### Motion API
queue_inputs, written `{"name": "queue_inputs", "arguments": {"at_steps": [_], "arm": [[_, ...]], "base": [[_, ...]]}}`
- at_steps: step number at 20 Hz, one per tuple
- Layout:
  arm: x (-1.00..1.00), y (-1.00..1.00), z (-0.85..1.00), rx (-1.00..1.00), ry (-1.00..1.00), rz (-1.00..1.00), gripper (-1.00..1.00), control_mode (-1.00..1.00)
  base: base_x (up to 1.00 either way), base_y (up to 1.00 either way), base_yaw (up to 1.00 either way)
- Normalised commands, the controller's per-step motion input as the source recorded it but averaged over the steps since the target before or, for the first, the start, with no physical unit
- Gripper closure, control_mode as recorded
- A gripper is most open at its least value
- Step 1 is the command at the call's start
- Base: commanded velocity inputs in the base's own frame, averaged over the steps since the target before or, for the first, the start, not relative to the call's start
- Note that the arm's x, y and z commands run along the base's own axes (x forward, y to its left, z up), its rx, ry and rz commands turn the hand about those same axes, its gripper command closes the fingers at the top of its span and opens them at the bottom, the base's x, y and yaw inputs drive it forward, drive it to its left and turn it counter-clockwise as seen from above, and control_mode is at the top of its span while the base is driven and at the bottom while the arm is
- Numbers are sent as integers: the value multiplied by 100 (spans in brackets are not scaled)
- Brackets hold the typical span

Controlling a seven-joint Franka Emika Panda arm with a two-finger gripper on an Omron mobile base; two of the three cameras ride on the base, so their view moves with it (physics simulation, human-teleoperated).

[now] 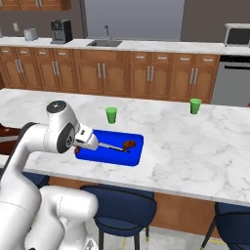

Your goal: Gather the lime and onion from the fridge and place them on a tray on the dining counter. Then gather the chicken drumsticks from the fridge and place them on the other tray.

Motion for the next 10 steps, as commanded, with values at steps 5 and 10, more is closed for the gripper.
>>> {"name": "queue_inputs", "arguments": {"at_steps": [5,10], "arm": [[37,0,-19,0,0,0,100,-100],[34,0,-25,0,0,0,100,-100]], "base": [[0,0,0],[0,0,0]]}}
